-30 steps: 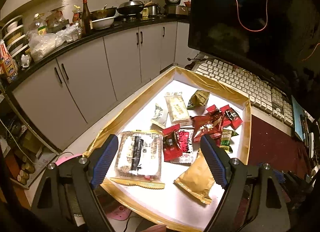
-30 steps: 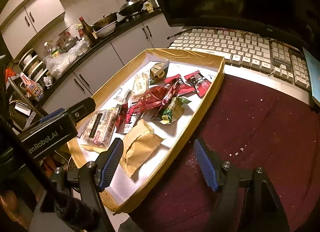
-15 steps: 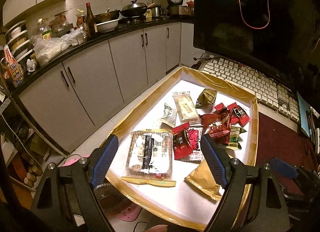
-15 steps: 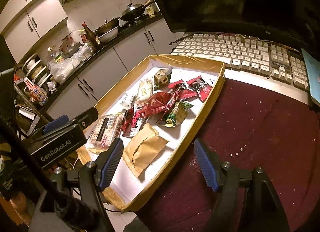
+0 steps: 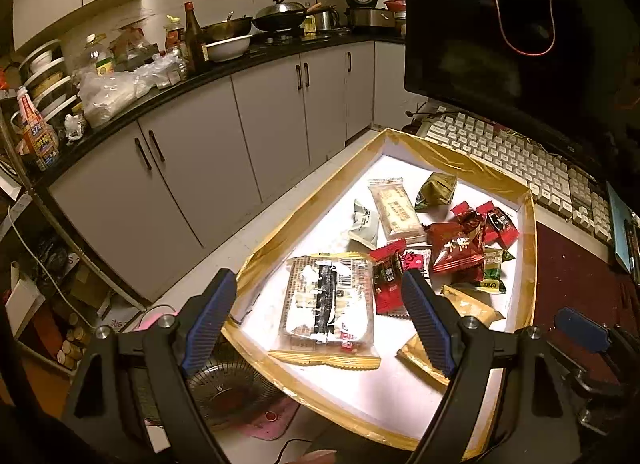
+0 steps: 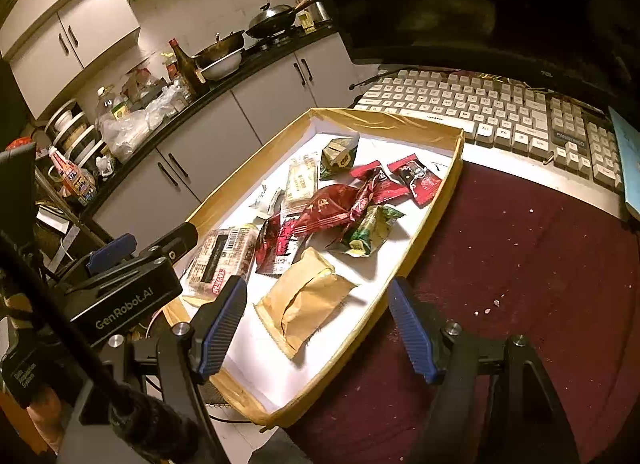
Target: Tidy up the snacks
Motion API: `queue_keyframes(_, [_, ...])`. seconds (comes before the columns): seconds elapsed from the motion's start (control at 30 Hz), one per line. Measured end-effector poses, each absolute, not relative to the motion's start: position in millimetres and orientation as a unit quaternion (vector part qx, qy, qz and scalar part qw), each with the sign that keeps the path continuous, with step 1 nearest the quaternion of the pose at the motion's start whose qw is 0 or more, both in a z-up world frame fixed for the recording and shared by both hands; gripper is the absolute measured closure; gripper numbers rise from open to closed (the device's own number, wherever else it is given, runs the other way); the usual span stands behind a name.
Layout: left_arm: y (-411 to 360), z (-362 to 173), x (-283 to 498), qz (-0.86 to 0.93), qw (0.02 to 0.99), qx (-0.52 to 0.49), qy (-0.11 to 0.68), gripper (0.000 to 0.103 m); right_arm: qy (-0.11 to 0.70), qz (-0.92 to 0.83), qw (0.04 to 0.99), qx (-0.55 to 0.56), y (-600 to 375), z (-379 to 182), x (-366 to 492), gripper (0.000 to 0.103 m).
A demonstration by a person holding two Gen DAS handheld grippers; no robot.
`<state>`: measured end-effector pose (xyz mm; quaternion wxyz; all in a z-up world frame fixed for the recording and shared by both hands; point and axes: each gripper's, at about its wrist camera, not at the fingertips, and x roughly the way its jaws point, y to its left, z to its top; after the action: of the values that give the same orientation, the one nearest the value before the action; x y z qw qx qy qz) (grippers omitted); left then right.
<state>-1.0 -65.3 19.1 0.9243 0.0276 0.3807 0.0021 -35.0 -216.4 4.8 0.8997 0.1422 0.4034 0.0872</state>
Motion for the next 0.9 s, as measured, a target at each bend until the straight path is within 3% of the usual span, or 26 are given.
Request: queue_keyframes(0.9, [-50, 16, -5, 0.018, 0.925, 0.035, 0.377, 0.019, 0.407, 0.089, 0.899, 0.132, -201, 6, -37, 0.03])
